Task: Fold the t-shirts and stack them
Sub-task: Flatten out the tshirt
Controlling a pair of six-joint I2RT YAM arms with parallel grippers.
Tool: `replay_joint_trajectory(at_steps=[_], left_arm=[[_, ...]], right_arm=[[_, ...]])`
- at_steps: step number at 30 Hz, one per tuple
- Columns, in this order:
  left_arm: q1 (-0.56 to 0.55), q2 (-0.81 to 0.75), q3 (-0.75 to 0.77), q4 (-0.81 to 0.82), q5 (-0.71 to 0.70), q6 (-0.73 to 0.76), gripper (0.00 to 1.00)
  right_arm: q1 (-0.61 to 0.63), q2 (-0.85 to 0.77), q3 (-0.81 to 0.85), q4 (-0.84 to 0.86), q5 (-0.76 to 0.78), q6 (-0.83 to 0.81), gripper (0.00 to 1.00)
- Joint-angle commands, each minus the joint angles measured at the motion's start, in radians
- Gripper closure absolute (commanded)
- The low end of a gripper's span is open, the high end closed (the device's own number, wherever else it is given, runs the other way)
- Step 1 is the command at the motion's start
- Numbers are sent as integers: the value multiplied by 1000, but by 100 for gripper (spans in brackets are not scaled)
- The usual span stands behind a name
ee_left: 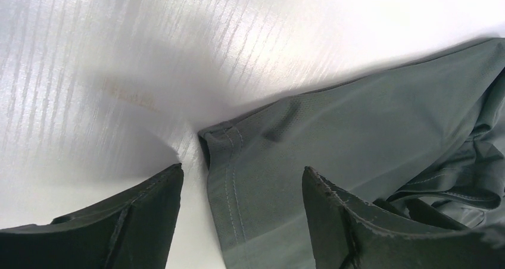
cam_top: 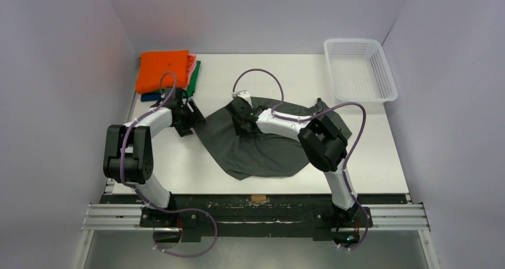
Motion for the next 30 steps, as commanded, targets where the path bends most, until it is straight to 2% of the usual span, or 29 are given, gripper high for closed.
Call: replay_joint_trajectory(at_steps=[1,5,10,13,14,19,21,25,30], left_arm=[[4,10,44,4,36,-10,30],[4,20,50,4,42,-16,30],[5,19,51,0,39,-18,30],[4,16,52,-3,40,-19,30],[5,14,52,-3,41,-20,30],[5,3,48,-4,47,-21,30],[5,-4,46,-6,48,-20,30],[0,-11,40,1,69,-19,30],[-41,15,58,-5,101,-27,31]], right_arm=[[-4,-40,-9,-25,58,2,54],[-3,-40,-26,-16,47,-5,54],[-4,-40,-28,14,-45,-50,54],[-4,-32,-30,2,-39,-50,56],[-4,-29,-30,-3,-36,-47,59],[-14,-21,-23,-70,74,-6,95],[-24,-44,-34,-78,101,7,100],[-51,-123,-86,-68,139,-3,100],[-70,-188,-147,-75,71,-29,100]])
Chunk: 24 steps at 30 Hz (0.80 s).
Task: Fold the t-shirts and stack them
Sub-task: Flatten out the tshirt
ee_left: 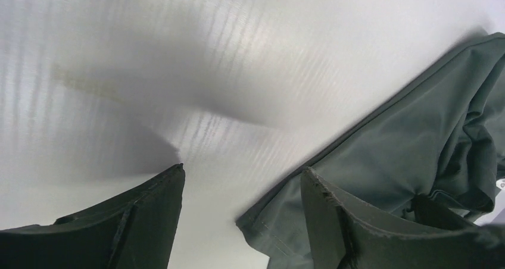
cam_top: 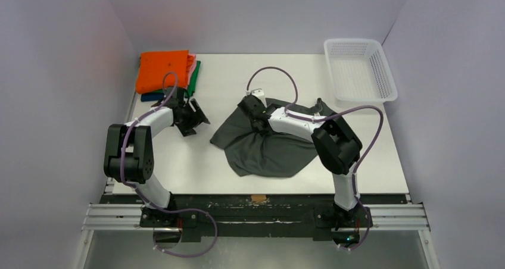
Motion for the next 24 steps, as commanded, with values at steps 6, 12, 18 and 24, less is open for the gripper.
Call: replay_joint_trajectory(at_steps=[6,12,18,24], left_arm=[[-198,-31,42,-41,-9,-7,32],[-302,-22,15,-94,-139,-44,32],[-350,48,58,-98,-117,-40,39],[-362,125,94,-97,-106,-46,59]], right_arm=[[-91,-194,-250,50,-215,-4,96],[-92,-236,-317,125,-273,-24,84],[-98,-263,-324,136,-251,-19,63],[-122,-336,-358,164,-255,-16,58]])
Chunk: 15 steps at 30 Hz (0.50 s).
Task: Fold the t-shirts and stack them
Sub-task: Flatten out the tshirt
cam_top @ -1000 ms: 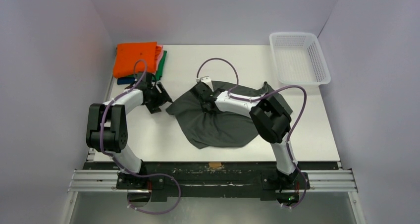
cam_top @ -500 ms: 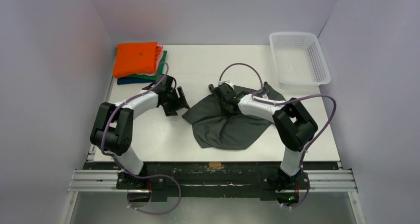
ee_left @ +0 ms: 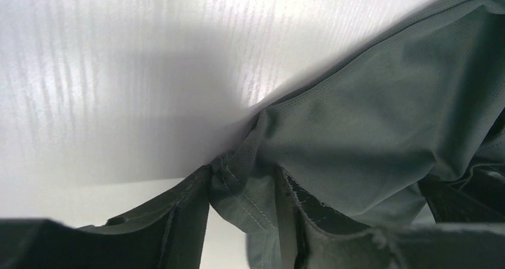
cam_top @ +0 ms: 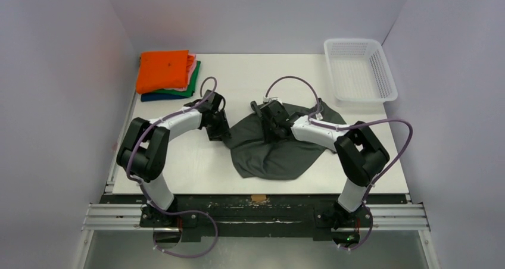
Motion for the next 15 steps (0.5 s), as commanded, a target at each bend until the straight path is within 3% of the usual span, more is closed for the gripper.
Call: replay_joint_trajectory(at_steps=[1,5,15], left_arm=[[-13,85,50,-14,-5,-10,63],[-14,111,75,-20,-6,-1,100],[-14,-75,-24,-45,-175,5,100]], right_arm=[[-21,-101,-30,39,-5,-3,58],[-33,-147,-64,45,-5,-12,56],[-43,-114,-63,74,-78,-33,55]])
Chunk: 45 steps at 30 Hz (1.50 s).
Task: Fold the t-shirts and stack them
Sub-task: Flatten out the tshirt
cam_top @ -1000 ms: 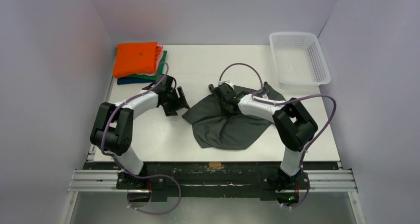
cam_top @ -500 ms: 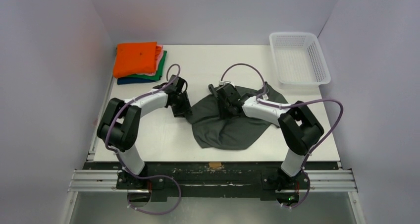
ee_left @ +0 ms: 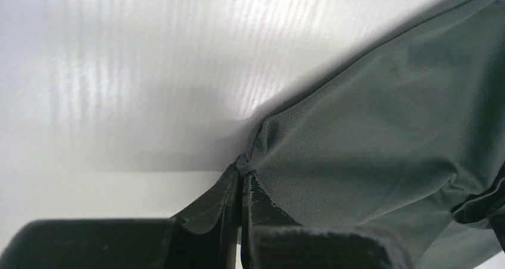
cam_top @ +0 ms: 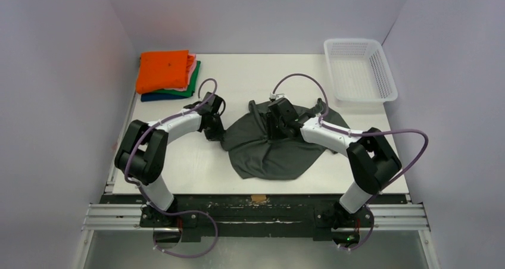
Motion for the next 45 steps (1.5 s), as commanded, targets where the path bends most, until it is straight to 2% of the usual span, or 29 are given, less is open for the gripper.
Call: replay_joint_trajectory(at_steps=[1,12,17,24,32,34,35,38,40,45], left_arm=[[-2,-86,-28,-42,-107,11,100],[-1,-72,-23,-29,-83,24,100],[-1,-68,-25,-25,-78,26,100],[-2,-78,-34,-10,-66,32,100],[-2,-75,-39,2,-55,35,100],[-2,-75,-40,4,-52,36,100],[-2,-76,-40,4,-52,37,100],[-2,-82,-39,-5,-68,38,100],[-1,-90,-39,-15,-89,38,100],[0,-112,-33,-40,-141,38,100]], right_arm=[[-1,24,9,56,-41,-40,55],[1,92,47,90,-82,-32,57],[23,66,69,66,-9,-43,57],[63,117,136,1,76,-40,47],[66,188,179,-12,78,-36,46],[70,199,180,-11,69,-39,50],[71,202,179,-13,69,-39,55],[71,183,165,-20,100,-13,82],[70,154,154,-20,138,-1,90],[54,78,140,-55,269,19,94]])
